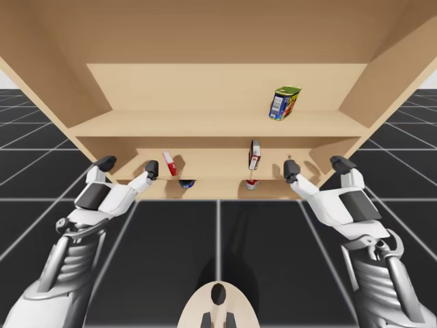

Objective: Find the potted meat can on the shelf and bring it to me.

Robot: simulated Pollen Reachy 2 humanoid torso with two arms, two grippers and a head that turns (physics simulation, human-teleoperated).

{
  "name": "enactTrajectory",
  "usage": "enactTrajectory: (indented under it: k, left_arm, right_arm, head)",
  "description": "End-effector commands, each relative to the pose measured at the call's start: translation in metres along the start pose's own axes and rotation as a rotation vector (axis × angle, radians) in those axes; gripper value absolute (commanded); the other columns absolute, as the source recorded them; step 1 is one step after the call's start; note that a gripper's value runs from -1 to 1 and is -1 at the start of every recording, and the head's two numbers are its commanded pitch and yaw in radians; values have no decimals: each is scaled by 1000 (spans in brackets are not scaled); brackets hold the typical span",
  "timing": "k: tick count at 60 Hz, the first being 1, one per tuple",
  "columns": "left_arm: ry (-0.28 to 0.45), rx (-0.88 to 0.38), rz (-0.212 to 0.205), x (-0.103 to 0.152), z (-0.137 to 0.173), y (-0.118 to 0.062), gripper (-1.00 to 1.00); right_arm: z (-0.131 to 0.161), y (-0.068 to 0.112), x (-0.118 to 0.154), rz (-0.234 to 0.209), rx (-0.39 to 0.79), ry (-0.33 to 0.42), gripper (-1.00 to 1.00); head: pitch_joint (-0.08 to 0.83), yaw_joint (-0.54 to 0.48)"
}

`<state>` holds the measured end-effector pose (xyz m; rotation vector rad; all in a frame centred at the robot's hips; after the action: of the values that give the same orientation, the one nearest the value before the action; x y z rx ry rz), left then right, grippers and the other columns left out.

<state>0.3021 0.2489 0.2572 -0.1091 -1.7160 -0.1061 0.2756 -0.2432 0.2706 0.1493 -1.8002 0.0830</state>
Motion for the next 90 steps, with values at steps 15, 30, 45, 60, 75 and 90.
enactTrajectory:
  k: [15, 30, 45, 60, 75, 90]
  left_arm:
    - [-26, 4, -13, -4, 0, 0, -1000]
    - [-26, 0, -14, -3, 1, -2, -1000]
    - [-27, 4, -13, -2, 2, -1, -1000]
    - [-12, 6, -14, -2, 2, -1, -1000]
    - [-1, 9, -23, -2, 2, -1, -1000]
    - [-1, 13, -29, -2, 2, 0, -1000]
  right_arm:
    - [1, -1, -4, -12, -11, 11, -1000]
    - [0, -1, -5, -8, -22, 15, -1000]
    - [12, 7, 19, 9, 14, 19, -1000]
    - [15, 26, 81, 32, 80, 50, -1000]
    - [-15, 29, 108, 22, 109, 100, -1000]
    - [-58, 27, 111, -11, 131, 170, -1000]
  head:
    - [48, -80]
    - [103, -230]
    - [115, -268]
    - [122, -266]
    - [128, -270]
    - [134, -267]
